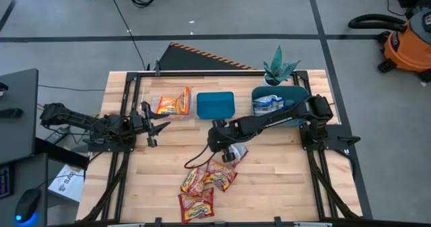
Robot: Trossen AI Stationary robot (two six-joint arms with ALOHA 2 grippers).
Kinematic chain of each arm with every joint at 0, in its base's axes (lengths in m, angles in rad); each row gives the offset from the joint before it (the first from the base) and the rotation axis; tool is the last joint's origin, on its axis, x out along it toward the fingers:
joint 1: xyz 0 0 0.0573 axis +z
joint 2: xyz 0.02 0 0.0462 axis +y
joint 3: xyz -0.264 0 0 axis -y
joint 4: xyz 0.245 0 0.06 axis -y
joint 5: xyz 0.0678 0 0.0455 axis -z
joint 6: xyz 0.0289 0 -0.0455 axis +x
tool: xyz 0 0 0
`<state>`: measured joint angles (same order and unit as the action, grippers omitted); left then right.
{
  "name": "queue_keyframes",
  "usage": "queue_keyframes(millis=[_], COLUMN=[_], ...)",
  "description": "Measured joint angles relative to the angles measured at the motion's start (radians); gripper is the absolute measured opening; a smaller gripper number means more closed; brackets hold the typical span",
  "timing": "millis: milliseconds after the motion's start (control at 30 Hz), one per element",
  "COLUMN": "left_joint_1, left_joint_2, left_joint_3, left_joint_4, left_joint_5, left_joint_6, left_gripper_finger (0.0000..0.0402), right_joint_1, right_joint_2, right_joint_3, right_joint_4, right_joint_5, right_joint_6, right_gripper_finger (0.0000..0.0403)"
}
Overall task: Sort Maruchan noodles
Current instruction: Put the red noodle pack into the blue bin
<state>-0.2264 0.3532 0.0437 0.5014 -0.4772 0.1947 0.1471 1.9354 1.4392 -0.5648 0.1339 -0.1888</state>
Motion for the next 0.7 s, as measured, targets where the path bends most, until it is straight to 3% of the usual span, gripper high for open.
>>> queue_keyframes(millis=[367,700], left_joint_1=[0.000,0.000], left_joint_2=[0.000,0.000], left_joint_3=[0.000,0.000], left_joint_4=[-0.016,-0.021], left_joint_5=[0.000,0.000], left_joint_6=[-0.005,-0.022], left_gripper_finger=[0.0142,0.0142], right_joint_1=[-0.002,-0.082], right_joint_2=[0.000,0.000], right_joint_3=[0.264,0.368], right_joint_4=[-0.302,-0.418], right_joint_5=[0.324,0.498], right_joint_6=[-0.106,-0.140], right_gripper_finger=[0.0004,0.0004])
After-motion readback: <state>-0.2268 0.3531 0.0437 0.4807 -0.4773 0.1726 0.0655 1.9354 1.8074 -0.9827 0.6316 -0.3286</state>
